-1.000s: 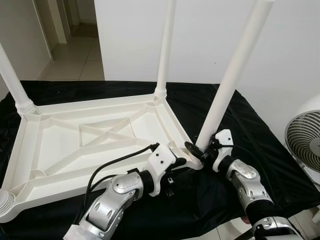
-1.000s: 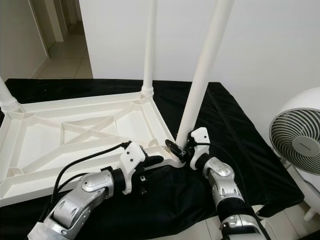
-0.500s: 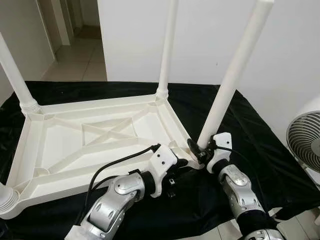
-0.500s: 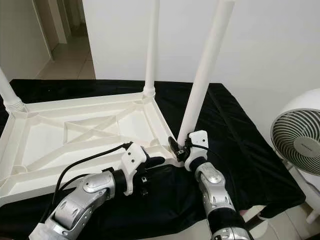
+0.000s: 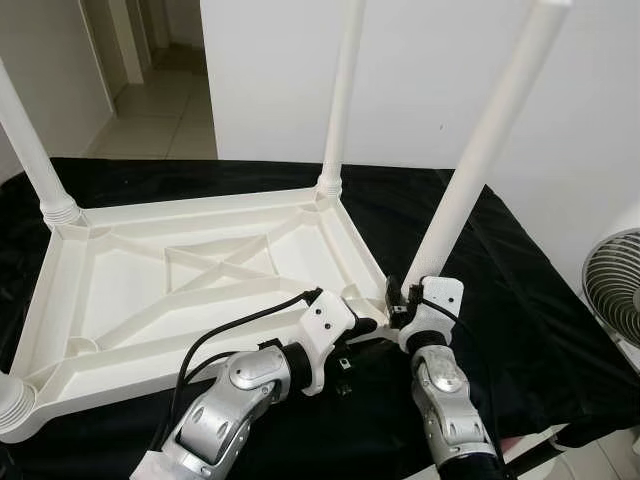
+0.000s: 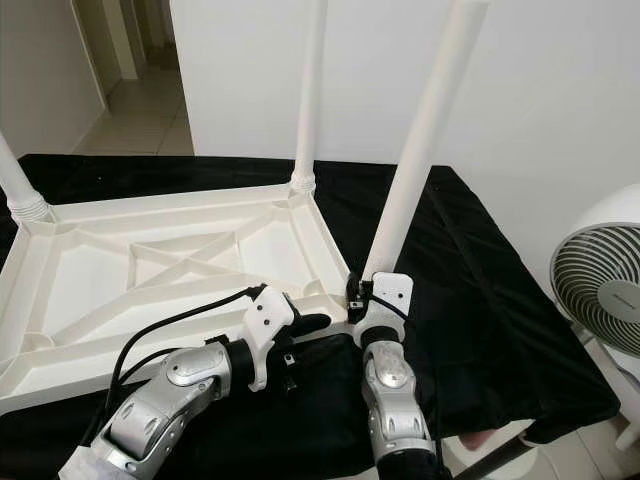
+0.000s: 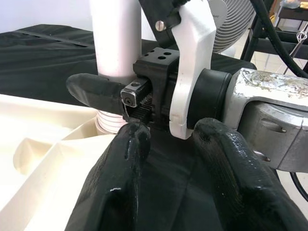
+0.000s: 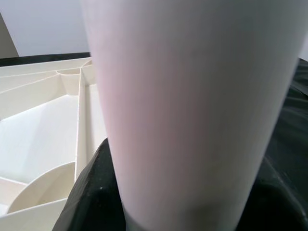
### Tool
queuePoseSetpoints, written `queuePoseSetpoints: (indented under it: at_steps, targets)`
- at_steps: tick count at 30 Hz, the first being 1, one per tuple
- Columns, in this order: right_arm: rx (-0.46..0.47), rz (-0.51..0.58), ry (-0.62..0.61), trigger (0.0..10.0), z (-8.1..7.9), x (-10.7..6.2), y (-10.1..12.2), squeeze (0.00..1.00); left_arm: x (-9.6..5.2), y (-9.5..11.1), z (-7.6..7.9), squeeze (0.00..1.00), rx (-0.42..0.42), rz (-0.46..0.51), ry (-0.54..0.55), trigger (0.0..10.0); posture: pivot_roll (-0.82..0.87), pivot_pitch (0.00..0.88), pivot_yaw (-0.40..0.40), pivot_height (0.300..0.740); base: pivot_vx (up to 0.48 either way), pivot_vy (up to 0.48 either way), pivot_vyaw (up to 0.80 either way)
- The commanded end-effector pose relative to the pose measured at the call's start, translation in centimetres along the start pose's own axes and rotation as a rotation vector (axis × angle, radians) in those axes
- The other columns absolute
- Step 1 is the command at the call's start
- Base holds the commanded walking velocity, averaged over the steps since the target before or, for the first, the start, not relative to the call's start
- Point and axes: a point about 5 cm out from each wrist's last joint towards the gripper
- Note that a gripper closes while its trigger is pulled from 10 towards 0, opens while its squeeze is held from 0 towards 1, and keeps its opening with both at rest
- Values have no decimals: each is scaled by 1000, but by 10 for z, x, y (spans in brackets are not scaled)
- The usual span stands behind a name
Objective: Building children table
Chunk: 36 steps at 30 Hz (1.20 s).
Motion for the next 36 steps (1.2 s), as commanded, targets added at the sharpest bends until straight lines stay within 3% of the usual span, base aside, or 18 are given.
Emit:
queuePoseSetpoints:
  at_steps: [1, 3, 4, 14, 15, 18, 19, 24, 27, 32, 36]
  targets:
    - [-45, -86, -48, 10000, 11, -6, -17, 0, 3, 0, 5, 0, -4, 6, -28, 10000, -6, 0, -47, 740, 0, 0, 0]
    - [-35, -96, -37, 10000, 10, -7, -18, 0, 3, 1, 4, 0, 0, 6, -32, 10000, -5, 0, -48, 740, 0, 0, 0]
    - [-24, -101, -22, 10000, 7, -8, -18, 1000, 3, 1, 3, 0, 2, 6, -33, 10000, -4, 0, -47, 740, 0, 0, 0]
    - [61, -75, 51, 10000, 2, -10, -12, 1000, 3, 1, 3, 0, 1, 6, -34, 10000, 0, 0, -47, 740, 0, 0, 0]
    - [85, -81, 141, 10000, 1, -11, -13, 675, 3, 2, 2, 0, 1, 8, -32, 10000, 4, 0, -48, 740, 0, 0, 0]
    - [93, -82, 180, 10000, 0, -11, -13, 675, 3, 2, 2, 0, 1, 9, -31, 10000, 4, 0, -48, 740, 0, 0, 0]
    - [88, -76, 213, 10000, 1, -11, -12, 0, 2, 3, 2, 0, 2, 9, -31, 10000, 4, 0, -44, 740, 0, 0, 0]
    - [63, -43, 302, 10000, 10, -8, -7, 0, 2, 1, 1, 0, 0, 6, -30, 10000, 4, 0, -44, 740, 0, 0, 0]
    - [1, -20, 436, 10000, 22, 0, 0, 0, 1, 1, -1, 0, 6, 3, -28, 10000, 5, 0, -33, 740, 0, 0, 0]
    - [-20, -20, 473, 10000, 25, 3, 2, 0, 1, 1, -1, 0, 7, 2, -27, 10000, 7, 0, -32, 740, 0, 0, 0]
    - [-90, -45, 594, 10000, 30, 17, 5, 0, 0, 2, -2, 0, 9, 1, -27, 10000, 8, 0, -25, 740, 0, 0, 0]
Point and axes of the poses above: a point about 5 cm out from each wrist's last joint towards the gripper, its own x axis pointing out of the wrist towards the gripper, its own y axis along the axis of the wrist's last joint, z = x × y, and after that the axes turned 4 degrees about x, right-handed
